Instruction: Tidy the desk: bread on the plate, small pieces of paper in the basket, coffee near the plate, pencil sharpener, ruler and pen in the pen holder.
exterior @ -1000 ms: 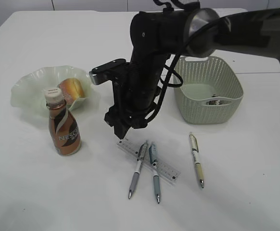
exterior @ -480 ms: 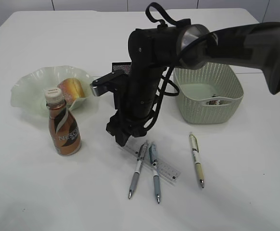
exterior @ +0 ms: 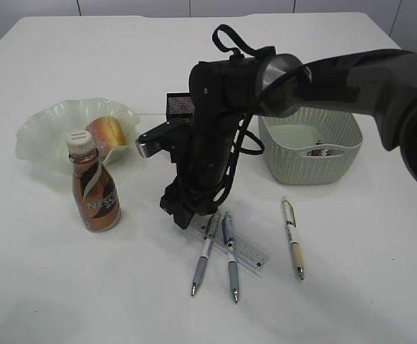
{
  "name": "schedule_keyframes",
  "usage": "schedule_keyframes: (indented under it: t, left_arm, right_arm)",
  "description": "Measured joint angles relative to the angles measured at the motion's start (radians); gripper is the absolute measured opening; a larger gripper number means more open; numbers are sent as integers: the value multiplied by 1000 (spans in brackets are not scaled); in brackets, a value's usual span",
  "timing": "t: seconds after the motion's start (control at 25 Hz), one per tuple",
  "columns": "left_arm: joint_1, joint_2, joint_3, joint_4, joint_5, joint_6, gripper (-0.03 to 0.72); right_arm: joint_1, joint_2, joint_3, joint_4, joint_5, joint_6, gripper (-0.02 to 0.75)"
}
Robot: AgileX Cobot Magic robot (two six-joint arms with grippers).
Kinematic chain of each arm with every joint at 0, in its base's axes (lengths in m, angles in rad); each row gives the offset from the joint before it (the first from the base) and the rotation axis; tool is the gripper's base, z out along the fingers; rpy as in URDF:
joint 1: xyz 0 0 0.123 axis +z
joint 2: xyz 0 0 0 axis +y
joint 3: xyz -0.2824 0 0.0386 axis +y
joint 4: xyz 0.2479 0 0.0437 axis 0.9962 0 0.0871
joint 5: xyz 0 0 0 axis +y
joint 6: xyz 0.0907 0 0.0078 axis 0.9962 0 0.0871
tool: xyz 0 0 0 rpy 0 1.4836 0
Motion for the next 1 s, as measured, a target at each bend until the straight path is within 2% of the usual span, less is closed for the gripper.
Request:
schedule_keyframes:
  t: [1.0]
  left_arm:
    - [0,0,0,0,-12,0,354]
  right_arm:
    - [2,29,0,-17,-17,0,443]
